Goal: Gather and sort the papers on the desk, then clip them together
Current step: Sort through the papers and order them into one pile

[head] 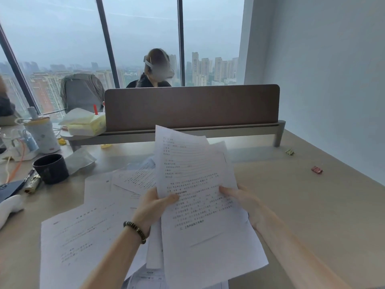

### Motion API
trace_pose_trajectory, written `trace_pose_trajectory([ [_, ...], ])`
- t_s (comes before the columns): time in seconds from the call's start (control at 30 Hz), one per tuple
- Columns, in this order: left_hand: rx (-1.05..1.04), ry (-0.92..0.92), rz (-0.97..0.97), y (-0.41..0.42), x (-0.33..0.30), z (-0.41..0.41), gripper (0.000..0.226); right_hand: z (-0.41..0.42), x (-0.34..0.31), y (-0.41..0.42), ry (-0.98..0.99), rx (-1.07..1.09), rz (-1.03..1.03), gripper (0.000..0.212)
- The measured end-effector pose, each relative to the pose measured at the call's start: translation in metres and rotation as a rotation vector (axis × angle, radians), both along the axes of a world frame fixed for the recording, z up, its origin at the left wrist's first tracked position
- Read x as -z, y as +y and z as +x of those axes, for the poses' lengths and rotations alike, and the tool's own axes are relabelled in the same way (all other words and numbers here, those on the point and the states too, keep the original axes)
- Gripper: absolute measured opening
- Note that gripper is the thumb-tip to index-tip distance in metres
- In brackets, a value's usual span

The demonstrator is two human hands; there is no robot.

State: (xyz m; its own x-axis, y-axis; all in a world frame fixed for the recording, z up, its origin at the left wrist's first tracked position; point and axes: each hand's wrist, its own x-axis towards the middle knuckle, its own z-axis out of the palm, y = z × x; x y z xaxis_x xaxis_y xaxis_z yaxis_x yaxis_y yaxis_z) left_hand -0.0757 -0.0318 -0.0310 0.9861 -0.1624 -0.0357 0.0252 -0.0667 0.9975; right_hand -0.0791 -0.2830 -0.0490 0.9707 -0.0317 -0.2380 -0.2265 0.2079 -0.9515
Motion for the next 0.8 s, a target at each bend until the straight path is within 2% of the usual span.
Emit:
trace_pose_trajectory([
  [0.1, -0.021, -0.029, -0.035, -0.001, -0.002, 0.003, 0.021, -0.003, -0.011, 0.003, -0.080, 0.035, 0.010, 0.034],
  [0.23, -0.127, -0.129, -0.096, -0.001, -0.017, 0.004, 0.013, -0.015, -0.036, 0.007, -0.310, 0.120, -0.127, 0.018],
  [0.37, -0.248, -0.305, -0.127, -0.005, -0.039, -0.003, 0.001, -0.027, -0.059, 0.013, -0.497, 0.211, -0.189, 0.017],
  [0.47, -0.253, -0.398, -0.173, -0.007, -0.049, -0.012, 0.004, -0.034, -0.064, 0.017, -0.591, 0.226, -0.174, 0.013],
  [0.6, -0.186, -0.370, -0.229, -0.007, -0.043, -0.018, 0.014, -0.039, -0.059, 0.018, -0.660, 0.218, -0.206, 0.024],
  [0.73, -0.188, -0.328, -0.248, 0.000, -0.037, -0.014, 0.007, -0.036, -0.055, 0.011, -0.663, 0.240, -0.238, 0.034],
  [0.8, -0.169, -0.321, -0.247, 0.003, -0.037, -0.011, 0.018, -0.034, -0.053, 0.010, -0.667, 0.216, -0.229, 0.037],
])
